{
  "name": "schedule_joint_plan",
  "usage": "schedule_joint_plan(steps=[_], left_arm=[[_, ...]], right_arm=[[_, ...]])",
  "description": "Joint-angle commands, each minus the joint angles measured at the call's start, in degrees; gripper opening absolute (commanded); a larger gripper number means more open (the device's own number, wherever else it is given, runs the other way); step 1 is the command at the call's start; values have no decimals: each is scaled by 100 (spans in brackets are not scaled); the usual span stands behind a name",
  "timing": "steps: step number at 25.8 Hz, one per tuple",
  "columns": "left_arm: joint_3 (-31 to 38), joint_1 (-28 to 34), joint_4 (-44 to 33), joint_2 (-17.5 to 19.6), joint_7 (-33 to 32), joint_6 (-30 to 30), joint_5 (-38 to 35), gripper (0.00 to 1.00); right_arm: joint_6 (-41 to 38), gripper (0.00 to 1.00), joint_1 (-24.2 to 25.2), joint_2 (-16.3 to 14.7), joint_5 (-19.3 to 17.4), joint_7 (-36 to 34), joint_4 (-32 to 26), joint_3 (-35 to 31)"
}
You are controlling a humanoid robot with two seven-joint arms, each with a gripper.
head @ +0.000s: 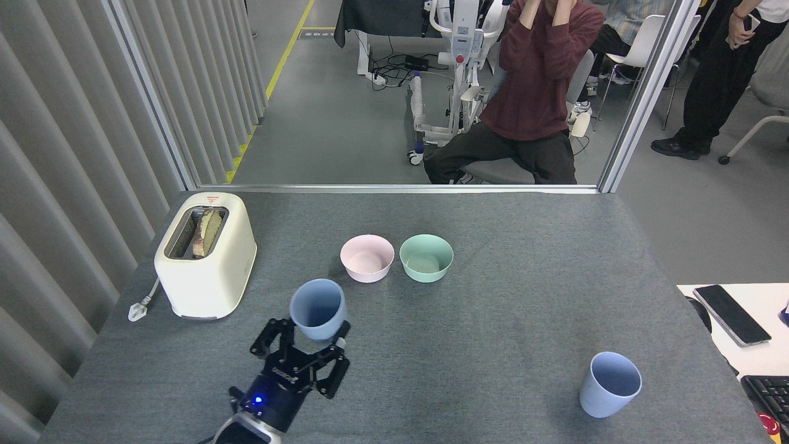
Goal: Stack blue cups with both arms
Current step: 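Carry the held blue cup toward the middle of the table, then lower the blue cup onto the table and open the left gripper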
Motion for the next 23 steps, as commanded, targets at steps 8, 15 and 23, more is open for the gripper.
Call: schedule_joint_plan(steps=[8,15,23], left_arm=[[-2404,-1105,104,-609,-479,-125,-257,58],[-2413,-1000,570,-574,-207,-300,-283,61],[-2343,-243,438,-161,180,-379,-388,61]], right_arm=[[0,100,-6,0,121,2,-5,2],[-9,100,-6,0,121,2,-5,-7],[-9,100,-32,44,191,11,-5,-7]])
